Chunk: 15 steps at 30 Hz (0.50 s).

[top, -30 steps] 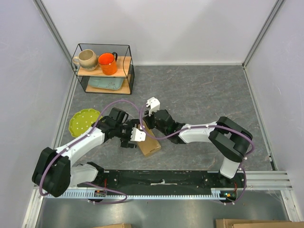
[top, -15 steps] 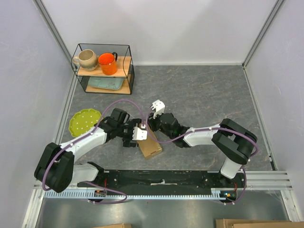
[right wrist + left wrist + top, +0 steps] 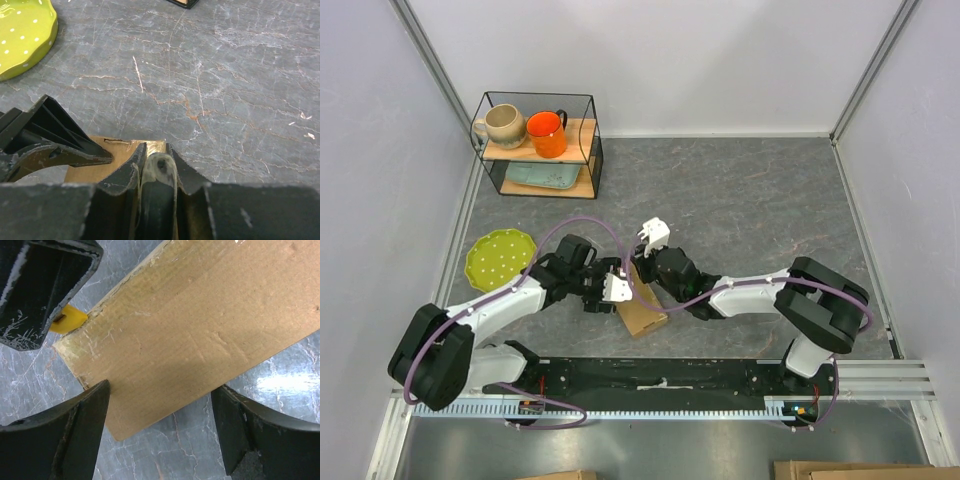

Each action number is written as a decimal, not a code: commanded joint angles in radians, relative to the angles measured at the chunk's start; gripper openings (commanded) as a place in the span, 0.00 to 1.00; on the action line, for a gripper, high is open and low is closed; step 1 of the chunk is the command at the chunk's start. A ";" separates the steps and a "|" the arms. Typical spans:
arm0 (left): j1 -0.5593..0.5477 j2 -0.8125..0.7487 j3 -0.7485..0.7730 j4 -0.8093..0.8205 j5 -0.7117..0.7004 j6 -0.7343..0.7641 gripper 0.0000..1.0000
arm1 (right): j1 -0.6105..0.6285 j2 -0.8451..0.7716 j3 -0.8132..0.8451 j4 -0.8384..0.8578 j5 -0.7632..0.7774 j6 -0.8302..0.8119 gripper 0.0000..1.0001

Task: Unpack the express box
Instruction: Cut the express box at the center of the board.

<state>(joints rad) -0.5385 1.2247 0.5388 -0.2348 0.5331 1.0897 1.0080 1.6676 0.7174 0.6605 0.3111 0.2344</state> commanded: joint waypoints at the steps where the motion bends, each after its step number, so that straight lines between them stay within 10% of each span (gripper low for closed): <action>1: 0.005 0.007 -0.036 0.022 -0.082 -0.128 0.75 | 0.084 -0.057 -0.039 -0.048 0.014 0.016 0.00; 15: -0.047 -0.005 -0.048 0.005 -0.173 -0.168 0.61 | 0.193 -0.181 -0.136 -0.140 0.066 0.118 0.00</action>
<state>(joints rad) -0.6044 1.1954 0.5117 -0.2230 0.5621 1.0397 1.1103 1.5623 0.6281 0.6113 0.4683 0.2497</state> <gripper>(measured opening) 0.818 0.245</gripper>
